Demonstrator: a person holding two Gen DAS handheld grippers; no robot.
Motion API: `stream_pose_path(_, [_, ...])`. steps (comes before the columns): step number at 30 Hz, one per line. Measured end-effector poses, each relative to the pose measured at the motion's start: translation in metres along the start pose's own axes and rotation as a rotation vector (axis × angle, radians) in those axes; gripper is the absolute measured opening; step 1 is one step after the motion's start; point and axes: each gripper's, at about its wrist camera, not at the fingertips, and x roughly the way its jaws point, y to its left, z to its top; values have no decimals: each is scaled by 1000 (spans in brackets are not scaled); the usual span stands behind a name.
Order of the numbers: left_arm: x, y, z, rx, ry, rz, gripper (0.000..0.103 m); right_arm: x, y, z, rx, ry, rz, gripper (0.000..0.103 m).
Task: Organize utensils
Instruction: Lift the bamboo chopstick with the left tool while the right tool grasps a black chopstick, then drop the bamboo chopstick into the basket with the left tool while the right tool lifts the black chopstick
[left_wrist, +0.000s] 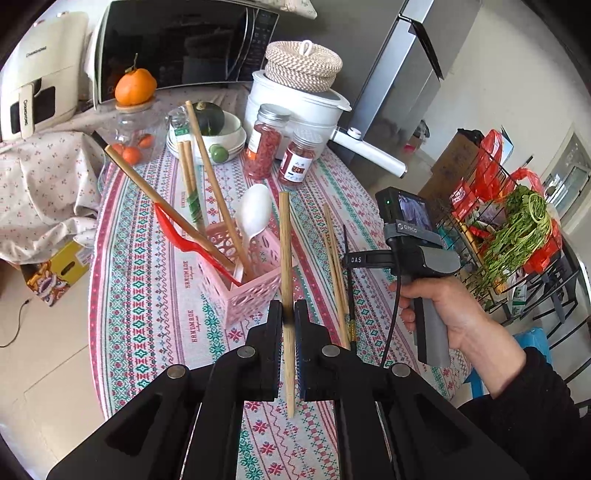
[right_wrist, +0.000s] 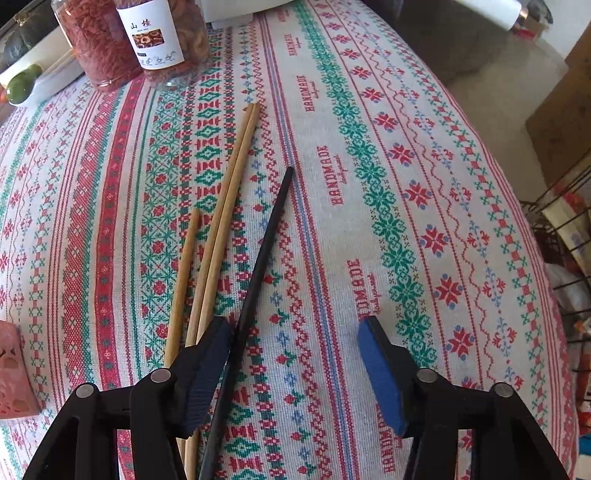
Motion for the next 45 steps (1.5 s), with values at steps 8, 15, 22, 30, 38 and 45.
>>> stream_pose_path(8, [-31,4,0,1,-92,11,6,-6,-2,-7,19,0,139,5])
stream_pose_path(15, [-67,-8,3,42,-207,9,6,-61,-24,-23,46,-146,272,5])
stream_pose_path(22, [-108,-12,14,18,-417,13,6,-131,-38,-39,41,-346,370,5])
stream_pose_path(30, [-112,-5,27,-14,-503,74,6,-184,-39,-53,-6,-543,419,5])
stream_pose_path(38, [-78,-9,41,23,-478,132,6,-194,-34,-53,-29,-574,449,5])
stream_pose_path(45, [-40,-7,49,-4,-385,152,6,-204,-29,-60,-50,-582,484,5])
